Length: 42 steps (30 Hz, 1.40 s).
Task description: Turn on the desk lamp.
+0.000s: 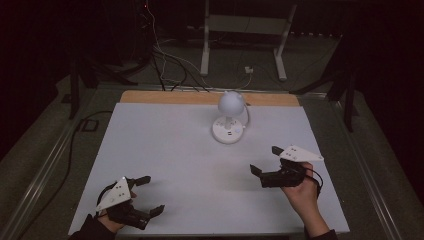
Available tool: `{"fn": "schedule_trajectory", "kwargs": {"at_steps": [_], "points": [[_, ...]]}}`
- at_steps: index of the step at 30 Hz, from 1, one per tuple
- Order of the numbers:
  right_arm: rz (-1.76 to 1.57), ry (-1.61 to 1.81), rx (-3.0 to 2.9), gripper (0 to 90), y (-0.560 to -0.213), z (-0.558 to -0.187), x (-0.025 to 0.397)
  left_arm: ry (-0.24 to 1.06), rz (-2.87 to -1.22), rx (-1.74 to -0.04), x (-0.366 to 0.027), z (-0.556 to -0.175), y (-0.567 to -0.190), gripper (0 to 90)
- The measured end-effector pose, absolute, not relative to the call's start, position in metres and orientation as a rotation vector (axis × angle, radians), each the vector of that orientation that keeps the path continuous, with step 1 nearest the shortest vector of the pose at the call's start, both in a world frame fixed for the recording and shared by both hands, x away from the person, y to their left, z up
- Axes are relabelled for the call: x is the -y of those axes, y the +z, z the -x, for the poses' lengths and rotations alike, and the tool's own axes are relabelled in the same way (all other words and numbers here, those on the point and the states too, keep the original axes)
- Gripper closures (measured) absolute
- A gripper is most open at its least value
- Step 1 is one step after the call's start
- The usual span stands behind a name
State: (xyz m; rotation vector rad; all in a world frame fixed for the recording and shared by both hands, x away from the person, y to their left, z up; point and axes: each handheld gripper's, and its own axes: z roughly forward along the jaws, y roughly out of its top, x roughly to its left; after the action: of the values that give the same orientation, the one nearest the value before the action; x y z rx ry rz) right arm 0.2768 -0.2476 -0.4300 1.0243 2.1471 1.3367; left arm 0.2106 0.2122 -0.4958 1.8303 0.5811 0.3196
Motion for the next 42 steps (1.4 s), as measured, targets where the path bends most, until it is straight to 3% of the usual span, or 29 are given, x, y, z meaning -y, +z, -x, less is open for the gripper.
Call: {"fn": "schedule_trajectory", "kwargs": {"at_steps": [13, 42], "points": [[-0.997, 1.325, -2.155, 0.0, -0.417, -0.296, 0.232, 0.314, -1.823, -0.582, -0.212, -0.211, -0.495, 0.3], [-0.976, 1.288, -2.192, 0.0, -0.427, -0.339, 0.187, 0.316, -1.818, -0.578, -0.212, -0.210, -0.495, 0.4]]}}
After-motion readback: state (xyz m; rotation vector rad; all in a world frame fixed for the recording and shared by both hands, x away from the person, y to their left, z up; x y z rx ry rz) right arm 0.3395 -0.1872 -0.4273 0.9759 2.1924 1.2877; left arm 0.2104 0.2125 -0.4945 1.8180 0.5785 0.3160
